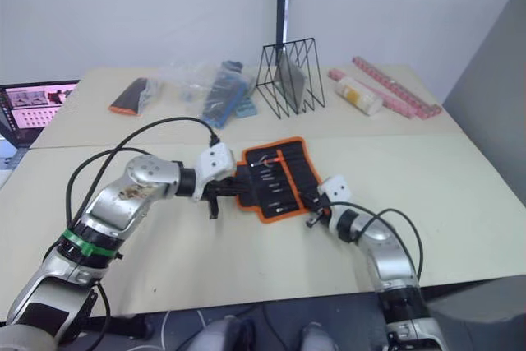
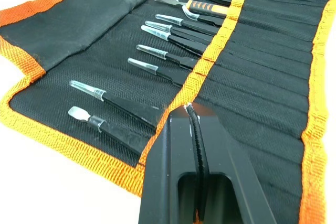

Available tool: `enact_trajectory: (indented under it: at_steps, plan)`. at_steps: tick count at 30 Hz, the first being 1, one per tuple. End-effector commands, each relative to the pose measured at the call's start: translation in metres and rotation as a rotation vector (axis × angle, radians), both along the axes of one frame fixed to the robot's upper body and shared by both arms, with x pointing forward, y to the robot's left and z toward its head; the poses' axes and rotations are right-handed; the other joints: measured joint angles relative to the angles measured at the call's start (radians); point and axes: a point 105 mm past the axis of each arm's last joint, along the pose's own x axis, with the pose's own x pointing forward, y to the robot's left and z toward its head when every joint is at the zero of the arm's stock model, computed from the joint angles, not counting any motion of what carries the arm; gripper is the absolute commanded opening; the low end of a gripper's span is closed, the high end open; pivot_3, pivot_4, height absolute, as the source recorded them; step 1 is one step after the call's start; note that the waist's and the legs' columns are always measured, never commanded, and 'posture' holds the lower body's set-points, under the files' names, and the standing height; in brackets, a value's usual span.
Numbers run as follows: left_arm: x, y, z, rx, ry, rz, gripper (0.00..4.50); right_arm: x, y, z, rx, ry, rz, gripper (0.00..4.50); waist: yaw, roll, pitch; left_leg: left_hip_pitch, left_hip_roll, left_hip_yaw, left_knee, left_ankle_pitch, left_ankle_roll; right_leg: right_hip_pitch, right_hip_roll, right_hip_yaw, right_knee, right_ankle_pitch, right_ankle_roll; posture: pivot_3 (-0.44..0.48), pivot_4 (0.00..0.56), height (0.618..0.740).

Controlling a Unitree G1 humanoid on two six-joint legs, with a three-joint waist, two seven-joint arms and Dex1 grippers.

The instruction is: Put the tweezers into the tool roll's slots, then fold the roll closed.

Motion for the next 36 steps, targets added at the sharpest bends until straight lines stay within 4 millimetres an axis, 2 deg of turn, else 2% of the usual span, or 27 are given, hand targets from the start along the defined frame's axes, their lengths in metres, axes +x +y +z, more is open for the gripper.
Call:
enact_trajectory:
  at_steps: [1,5,14,22,32,36]
  plan:
    - [0.005,-0.01,-0.002,0.048,-0.016,-0.044,0.03,-0.005,0.001,-0.016,-0.037,0.043,-0.008,0.0,0.0,0.0,0.0,0.0,0.0,0.0,0.0,0.0,0.0,0.0,0.0,0.0,0.0,0.0,0.0,0.0,0.15,0.704]
    - [0.007,-0.016,-0.011,0.064,0.009,-0.043,0.03,-0.006,0.003,-0.017,-0.032,0.042,-0.016,0.0,0.0,0.0,0.0,0.0,-0.001,0.0,0.0,0.0,0.001,0.0,-0.001,0.0,0.0,0.0,0.0,0.0,0.15,0.704]
    - [0.017,-0.012,-0.019,0.073,0.024,0.018,0.03,-0.008,0.001,-0.018,-0.035,0.043,-0.025,0.0,-0.001,0.0,0.0,0.0,-0.001,0.0,0.001,-0.001,0.002,0.001,-0.001,-0.001,0.001,0.0,0.0,0.0,0.15,0.704]
    - [0.021,-0.017,-0.019,0.082,0.014,0.011,0.03,-0.009,0.003,-0.02,-0.035,0.051,-0.018,0.0,0.0,0.0,0.0,0.0,-0.001,-0.001,0.002,-0.002,0.006,0.001,-0.002,-0.001,0.001,0.0,0.0,0.0,0.15,0.704]
    - [0.031,-0.036,-0.014,0.095,0.01,-0.002,0.03,-0.012,0.004,-0.021,-0.033,0.058,-0.017,0.0,0.0,0.0,0.0,0.0,-0.001,0.0,0.003,-0.002,0.006,0.003,-0.001,-0.001,0.002,0.0,0.0,0.0,0.15,0.704]
    - [0.03,-0.036,-0.013,0.105,0.029,-0.012,0.03,-0.013,0.003,-0.022,-0.032,0.061,-0.019,0.0,-0.001,0.0,0.0,-0.001,-0.001,0.0,0.003,-0.002,0.006,0.003,-0.001,-0.001,0.003,0.0,0.001,0.0,0.15,0.704]
